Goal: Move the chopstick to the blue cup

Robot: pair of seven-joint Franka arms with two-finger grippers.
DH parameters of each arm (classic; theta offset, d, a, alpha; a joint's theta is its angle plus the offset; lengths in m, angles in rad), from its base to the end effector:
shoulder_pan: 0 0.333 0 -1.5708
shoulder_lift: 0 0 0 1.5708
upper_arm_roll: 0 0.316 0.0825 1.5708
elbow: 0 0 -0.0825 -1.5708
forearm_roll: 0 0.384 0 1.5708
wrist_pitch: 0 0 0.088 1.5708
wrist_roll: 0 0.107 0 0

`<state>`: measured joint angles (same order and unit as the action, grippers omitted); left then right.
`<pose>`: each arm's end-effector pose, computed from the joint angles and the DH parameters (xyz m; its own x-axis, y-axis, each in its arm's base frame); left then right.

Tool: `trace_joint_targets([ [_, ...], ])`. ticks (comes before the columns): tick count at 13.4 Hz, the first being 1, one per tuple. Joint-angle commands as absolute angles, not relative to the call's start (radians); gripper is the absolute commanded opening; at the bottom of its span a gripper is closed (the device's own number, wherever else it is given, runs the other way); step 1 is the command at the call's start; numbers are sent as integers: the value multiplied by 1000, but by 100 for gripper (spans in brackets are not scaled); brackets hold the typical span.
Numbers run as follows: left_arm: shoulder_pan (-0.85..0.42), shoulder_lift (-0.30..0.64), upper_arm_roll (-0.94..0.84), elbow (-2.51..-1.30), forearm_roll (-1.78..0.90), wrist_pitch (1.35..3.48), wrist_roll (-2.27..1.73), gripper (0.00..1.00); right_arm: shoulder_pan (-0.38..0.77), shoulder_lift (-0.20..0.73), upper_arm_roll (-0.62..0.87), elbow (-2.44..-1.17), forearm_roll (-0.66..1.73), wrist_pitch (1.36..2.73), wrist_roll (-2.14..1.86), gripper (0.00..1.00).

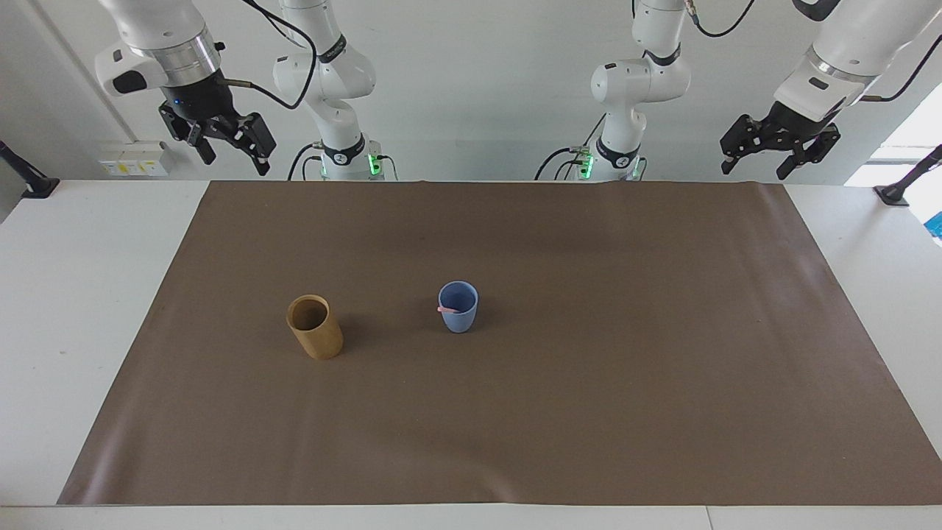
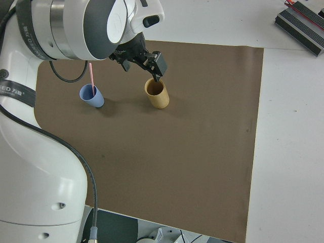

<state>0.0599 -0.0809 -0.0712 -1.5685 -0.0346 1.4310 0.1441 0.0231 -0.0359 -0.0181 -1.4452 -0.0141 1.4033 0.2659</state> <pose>0.5143 -0.0116 0.6569 0.9859 -0.1589 -0.0520 -0.1571 -0.9869 0.0366 0.5242 0.0007 0.6874 0.9656 -0.2602 -0.0023 -0.2601 -0.9655 0.0144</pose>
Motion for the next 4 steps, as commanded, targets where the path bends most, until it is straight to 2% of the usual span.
trace_joint_targets([
  [1, 66, -86, -71, -1569, -48, 1420, 135, 100, 18, -51, -17, -1477, 15, 1419, 250, 100],
  [4, 66, -86, -71, -1569, -48, 1420, 135, 100, 18, -48, -17, -1477, 23, 1445, 221, 100],
])
